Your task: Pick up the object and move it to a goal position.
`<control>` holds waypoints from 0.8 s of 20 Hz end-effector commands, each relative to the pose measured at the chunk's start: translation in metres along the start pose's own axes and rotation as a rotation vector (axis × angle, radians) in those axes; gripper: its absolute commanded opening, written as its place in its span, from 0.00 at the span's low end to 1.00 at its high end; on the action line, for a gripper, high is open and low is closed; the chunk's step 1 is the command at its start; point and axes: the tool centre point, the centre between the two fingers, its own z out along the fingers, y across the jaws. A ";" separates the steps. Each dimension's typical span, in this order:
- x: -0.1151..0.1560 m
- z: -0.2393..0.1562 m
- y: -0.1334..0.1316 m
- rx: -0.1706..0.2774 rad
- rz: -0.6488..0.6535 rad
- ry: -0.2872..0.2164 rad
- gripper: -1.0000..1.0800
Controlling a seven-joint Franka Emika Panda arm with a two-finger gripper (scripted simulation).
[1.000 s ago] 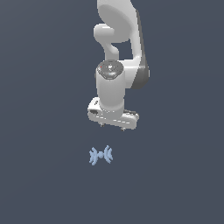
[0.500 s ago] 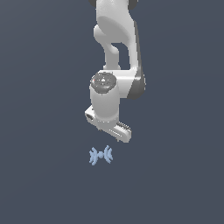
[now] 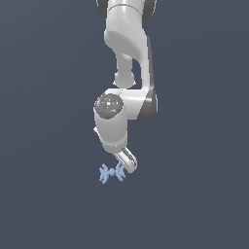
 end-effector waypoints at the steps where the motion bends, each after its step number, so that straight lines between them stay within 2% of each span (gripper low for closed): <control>1: 0.006 0.006 -0.001 -0.002 0.076 0.001 0.96; 16: 0.036 0.039 -0.007 -0.014 0.467 0.015 0.96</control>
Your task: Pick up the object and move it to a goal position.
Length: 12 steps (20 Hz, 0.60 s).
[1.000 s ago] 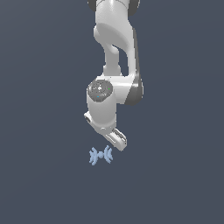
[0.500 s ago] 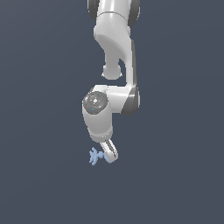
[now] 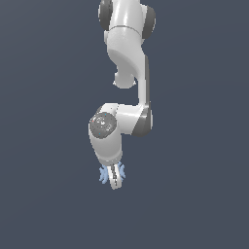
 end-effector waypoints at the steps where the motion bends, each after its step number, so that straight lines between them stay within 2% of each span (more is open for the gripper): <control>1: 0.003 0.004 -0.002 -0.001 0.048 0.003 0.96; 12: 0.007 0.012 -0.006 -0.002 0.134 0.008 0.96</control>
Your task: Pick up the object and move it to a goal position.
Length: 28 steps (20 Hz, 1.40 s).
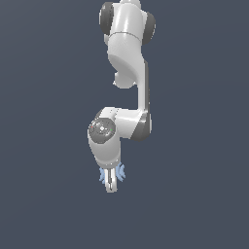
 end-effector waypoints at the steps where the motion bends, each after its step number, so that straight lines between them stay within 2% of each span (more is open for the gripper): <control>1: 0.000 0.000 0.000 0.000 0.000 0.000 0.96; 6: 0.000 0.010 0.000 0.000 0.001 0.000 0.96; 13: 0.000 0.046 0.001 0.000 0.005 0.000 0.96; 19: 0.000 0.050 0.000 0.000 0.005 0.000 0.96; 20: 0.000 0.050 0.000 0.000 0.005 0.000 0.00; 28: 0.000 0.050 0.000 0.000 0.005 0.000 0.00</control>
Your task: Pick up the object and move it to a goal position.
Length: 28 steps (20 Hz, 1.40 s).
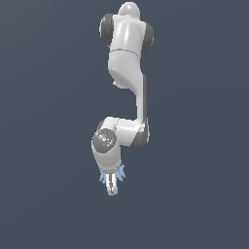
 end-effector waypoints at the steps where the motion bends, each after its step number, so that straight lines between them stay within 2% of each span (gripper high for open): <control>1: 0.000 0.000 0.000 0.000 0.000 0.000 0.00; 8: -0.001 -0.008 0.002 0.000 0.000 0.000 0.00; 15: -0.004 -0.040 0.009 0.000 0.000 -0.001 0.00; 20: -0.008 -0.080 0.017 0.000 0.001 -0.002 0.00; 28: -0.017 -0.170 0.036 0.000 0.001 -0.003 0.00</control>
